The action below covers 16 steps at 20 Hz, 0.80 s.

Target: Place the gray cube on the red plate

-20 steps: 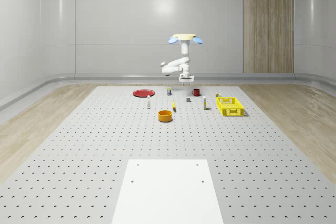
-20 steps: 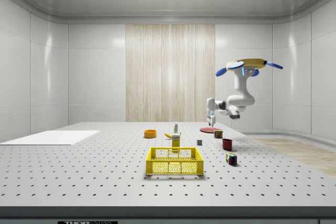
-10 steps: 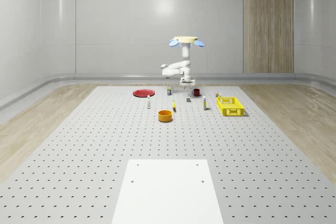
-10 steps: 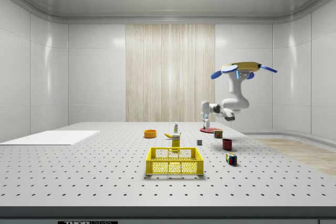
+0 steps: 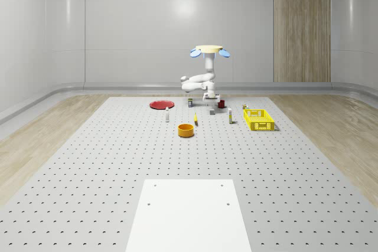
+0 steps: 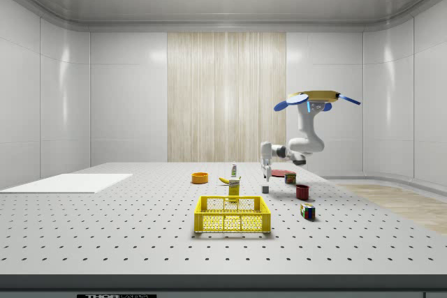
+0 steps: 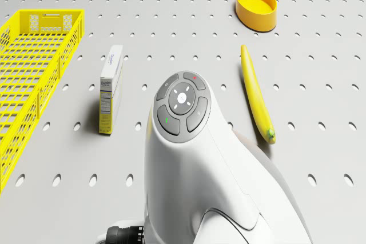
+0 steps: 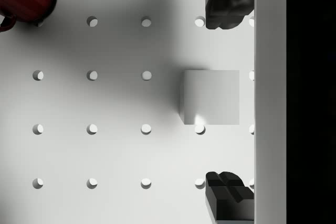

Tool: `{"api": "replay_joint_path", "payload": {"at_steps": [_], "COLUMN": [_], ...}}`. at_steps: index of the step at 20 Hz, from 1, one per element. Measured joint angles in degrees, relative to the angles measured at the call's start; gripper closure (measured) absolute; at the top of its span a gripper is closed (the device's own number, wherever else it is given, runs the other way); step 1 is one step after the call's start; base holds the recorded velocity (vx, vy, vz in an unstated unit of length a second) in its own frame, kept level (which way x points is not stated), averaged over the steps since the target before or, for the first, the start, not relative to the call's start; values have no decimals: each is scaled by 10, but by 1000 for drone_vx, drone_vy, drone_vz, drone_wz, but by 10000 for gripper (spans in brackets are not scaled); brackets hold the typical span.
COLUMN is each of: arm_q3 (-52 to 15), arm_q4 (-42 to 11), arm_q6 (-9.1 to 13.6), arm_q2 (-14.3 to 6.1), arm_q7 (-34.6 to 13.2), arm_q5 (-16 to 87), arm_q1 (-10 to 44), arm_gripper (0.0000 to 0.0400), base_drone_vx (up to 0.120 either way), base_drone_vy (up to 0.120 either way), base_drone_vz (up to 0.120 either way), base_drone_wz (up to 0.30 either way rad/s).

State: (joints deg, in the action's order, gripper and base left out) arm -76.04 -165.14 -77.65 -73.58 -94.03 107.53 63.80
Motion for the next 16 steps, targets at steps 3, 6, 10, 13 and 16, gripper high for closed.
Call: {"api": "replay_joint_path", "payload": {"at_steps": [3, 6, 10, 13, 16], "arm_q3": [-2, -3, 9, 27, 44], "arm_q4": [0, 1, 3, 7, 11], "arm_q6": [-6, -12, -27, -40, -53], "arm_q2": [-7, -13, -24, -33, -40], "arm_q7": [-2, -3, -3, -2, -1], "arm_q5": [-3, -6, 3, 19, 33], "arm_q1": [2, 4, 4, 4, 5], "arm_gripper": [0, 0, 0, 0, 0], "base_drone_vx": [0, 80, 0, 0, 0], "base_drone_vy": [0, 0, 0, 0, 0], "base_drone_vz": [-120, -107, 0, 0, 0], "base_drone_wz": [0, 0, 0, 0, 0]}}
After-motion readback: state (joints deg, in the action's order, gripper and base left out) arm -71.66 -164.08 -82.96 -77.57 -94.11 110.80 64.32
